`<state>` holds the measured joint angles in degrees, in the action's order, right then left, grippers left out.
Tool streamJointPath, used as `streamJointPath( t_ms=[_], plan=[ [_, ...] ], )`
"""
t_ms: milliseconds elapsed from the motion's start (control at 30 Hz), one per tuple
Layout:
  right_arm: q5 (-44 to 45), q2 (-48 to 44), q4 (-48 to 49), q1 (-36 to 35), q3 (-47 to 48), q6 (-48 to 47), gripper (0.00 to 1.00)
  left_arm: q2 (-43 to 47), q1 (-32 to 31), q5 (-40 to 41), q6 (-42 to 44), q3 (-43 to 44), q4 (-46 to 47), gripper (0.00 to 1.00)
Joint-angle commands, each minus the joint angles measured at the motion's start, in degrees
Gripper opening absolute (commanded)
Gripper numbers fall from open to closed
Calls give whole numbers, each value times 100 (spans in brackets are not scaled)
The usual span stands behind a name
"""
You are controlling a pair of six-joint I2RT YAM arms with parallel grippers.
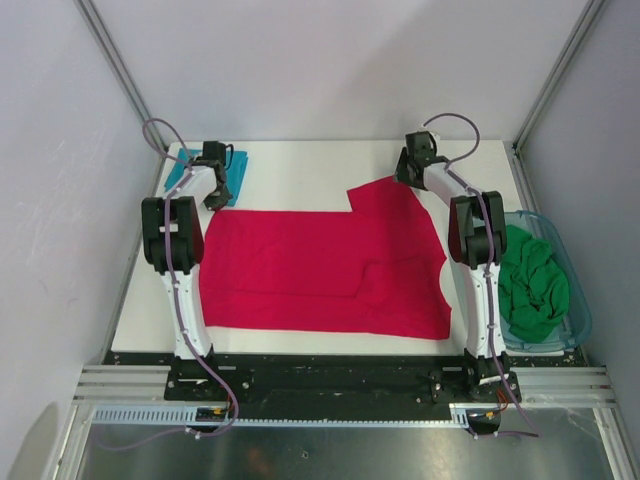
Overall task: Fold and stack the t-shirts
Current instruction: Grap the side of the flattened tshirt furthest away from the robot with both arms
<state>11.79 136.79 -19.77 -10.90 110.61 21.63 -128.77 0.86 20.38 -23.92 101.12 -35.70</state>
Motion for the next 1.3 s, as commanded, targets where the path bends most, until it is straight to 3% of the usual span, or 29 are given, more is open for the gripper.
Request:
streamJointPath(
  t_ms=[0, 267, 633, 1000, 1267],
  plan=[
    [204, 412, -592, 9, 760, -98, 59, 336, 26, 134, 105, 66, 32, 0],
    [410, 616, -941, -190, 888, -23, 40, 306, 47, 92, 81, 81, 39, 0],
    [585, 943, -1397, -395, 1205, 11, 39, 287, 47, 45, 65, 83, 48, 0],
    [692, 1097, -1752, -430, 1563, 3, 3, 327, 62, 57, 46, 82, 69, 0],
    [938, 768, -1754, -336, 1749, 43, 0, 379, 96, 31, 40, 209, 120, 0]
  ],
)
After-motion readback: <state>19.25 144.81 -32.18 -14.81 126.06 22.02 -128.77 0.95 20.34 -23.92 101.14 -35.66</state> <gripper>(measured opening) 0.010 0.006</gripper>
